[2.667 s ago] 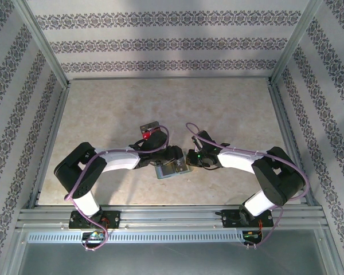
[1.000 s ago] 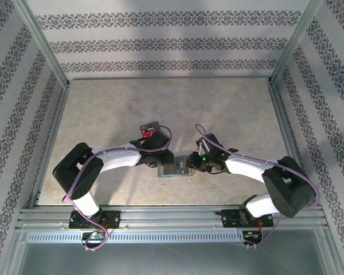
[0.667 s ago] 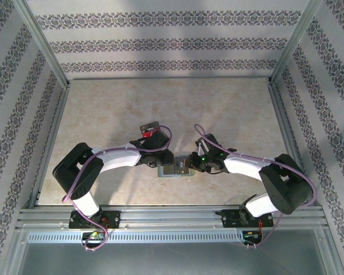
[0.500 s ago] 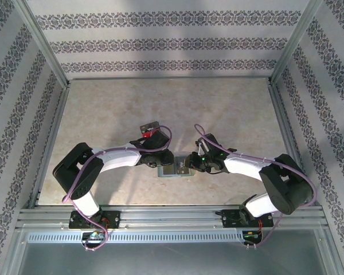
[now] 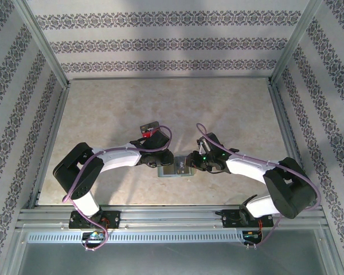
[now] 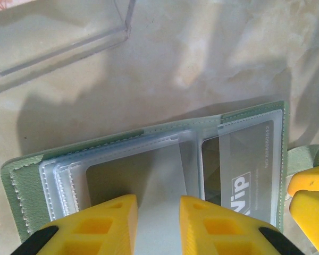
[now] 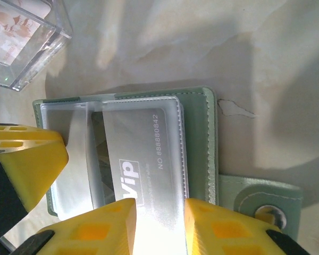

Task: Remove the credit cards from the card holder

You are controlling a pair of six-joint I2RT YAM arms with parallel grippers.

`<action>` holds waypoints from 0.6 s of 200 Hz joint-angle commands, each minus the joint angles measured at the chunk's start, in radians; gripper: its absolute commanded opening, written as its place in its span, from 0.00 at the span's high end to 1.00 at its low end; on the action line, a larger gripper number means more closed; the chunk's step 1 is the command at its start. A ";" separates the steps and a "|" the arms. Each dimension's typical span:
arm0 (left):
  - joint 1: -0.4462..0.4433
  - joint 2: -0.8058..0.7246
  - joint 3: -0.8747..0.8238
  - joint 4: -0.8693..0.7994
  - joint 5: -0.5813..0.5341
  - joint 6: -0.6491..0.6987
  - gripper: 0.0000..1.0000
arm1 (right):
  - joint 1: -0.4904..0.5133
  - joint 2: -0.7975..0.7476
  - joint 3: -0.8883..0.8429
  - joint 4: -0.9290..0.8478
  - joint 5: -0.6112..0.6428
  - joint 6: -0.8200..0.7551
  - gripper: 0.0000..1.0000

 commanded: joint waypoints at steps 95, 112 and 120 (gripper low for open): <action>-0.008 0.033 0.011 -0.021 0.006 0.006 0.73 | 0.006 0.064 -0.014 0.102 -0.047 0.019 0.74; -0.008 0.039 0.013 -0.019 0.011 0.007 0.73 | 0.006 0.061 -0.016 0.132 -0.077 0.024 0.75; -0.008 0.040 0.016 -0.019 0.013 0.006 0.73 | 0.006 0.059 -0.018 0.145 -0.089 0.027 0.76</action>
